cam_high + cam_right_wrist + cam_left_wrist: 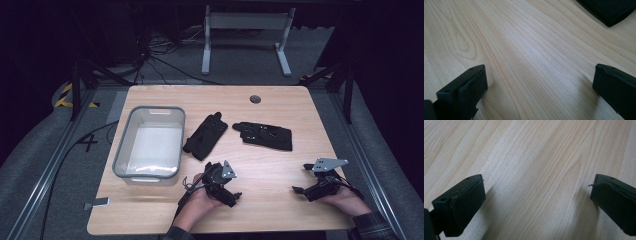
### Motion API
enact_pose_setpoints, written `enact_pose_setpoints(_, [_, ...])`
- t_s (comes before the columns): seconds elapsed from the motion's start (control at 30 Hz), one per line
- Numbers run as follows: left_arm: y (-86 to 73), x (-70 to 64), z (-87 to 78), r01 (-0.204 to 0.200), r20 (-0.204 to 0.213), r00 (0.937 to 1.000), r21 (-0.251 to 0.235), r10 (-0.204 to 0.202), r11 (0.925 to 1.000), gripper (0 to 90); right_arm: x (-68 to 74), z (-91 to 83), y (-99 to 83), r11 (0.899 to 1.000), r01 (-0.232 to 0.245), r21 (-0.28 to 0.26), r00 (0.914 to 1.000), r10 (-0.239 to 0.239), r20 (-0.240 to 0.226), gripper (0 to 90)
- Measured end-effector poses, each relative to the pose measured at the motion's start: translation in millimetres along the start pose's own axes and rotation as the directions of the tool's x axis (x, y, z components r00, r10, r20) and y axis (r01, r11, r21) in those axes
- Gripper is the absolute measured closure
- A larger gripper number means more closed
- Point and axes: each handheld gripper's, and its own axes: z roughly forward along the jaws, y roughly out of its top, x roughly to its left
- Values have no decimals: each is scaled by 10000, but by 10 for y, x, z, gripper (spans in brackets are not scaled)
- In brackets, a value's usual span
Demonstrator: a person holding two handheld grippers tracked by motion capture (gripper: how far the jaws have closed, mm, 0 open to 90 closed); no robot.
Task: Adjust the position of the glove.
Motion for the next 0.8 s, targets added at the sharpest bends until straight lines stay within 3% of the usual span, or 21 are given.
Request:
enact_pose_setpoints(0.37, [2,6,3,-60,21,10000,-26,60,10000,0,5,-12,7,9999,-35,115,10000,34,33,30])
enact_pose_setpoints(0.43, [1,2,1,-19,9,10000,1,19,10000,1,2,-38,25,9999,1,114,10000,-1,0,143])
enact_pose_setpoints(0.47, [1,2,1,-19,9,10000,1,19,10000,1,2,-38,25,9999,1,114,10000,-1,0,143])
enact_pose_setpoints(0.57, [-1,-7,-1,29,-20,10000,2,-29,10000,1,-19,-68,59,9999,-51,126,9995,55,-298,283])
enact_pose_setpoints(0.8, [-1,-6,-1,19,-13,10000,5,-19,10000,1,-103,-65,190,10000,13,-95,9997,-15,-223,589])
